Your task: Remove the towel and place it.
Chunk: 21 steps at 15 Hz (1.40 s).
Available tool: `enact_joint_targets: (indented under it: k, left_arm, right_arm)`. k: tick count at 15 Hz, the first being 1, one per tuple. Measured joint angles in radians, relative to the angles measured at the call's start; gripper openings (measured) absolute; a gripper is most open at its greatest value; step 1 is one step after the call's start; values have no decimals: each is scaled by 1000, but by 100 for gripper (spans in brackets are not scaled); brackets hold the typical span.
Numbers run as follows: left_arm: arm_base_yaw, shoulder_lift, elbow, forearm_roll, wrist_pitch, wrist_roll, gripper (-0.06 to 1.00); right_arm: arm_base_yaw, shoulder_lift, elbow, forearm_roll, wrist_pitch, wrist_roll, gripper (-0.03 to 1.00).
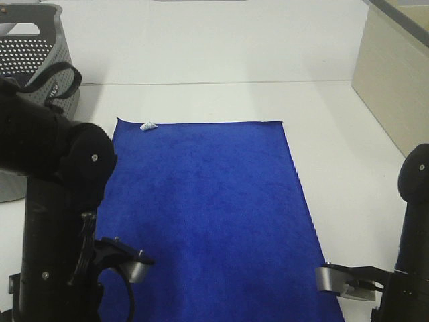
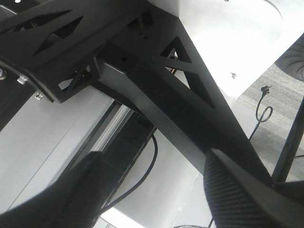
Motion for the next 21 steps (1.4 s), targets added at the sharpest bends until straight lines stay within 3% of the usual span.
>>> enact_joint_targets:
  k: [5, 11, 15, 19, 21]
  left_arm:
    - [0, -106, -116, 41, 3, -55, 68]
    - [21, -172, -274, 215, 7, -120, 68]
    - [132, -160, -470, 335, 6, -136, 68]
    - [246, -50, -691, 359, 10, -135, 68]
    - [290, 61, -848, 359, 10, -132, 68]
  right_arm:
    - [0, -163, -1, -2, 10, 16, 62]
    - [0, -373, -281, -37, 16, 87, 62]
    - [-30, -353, -526, -162, 4, 165, 62]
    - [-166, -241, -775, -167, 7, 181, 62]
    - [-181, -152, -880, -173, 10, 181, 62]
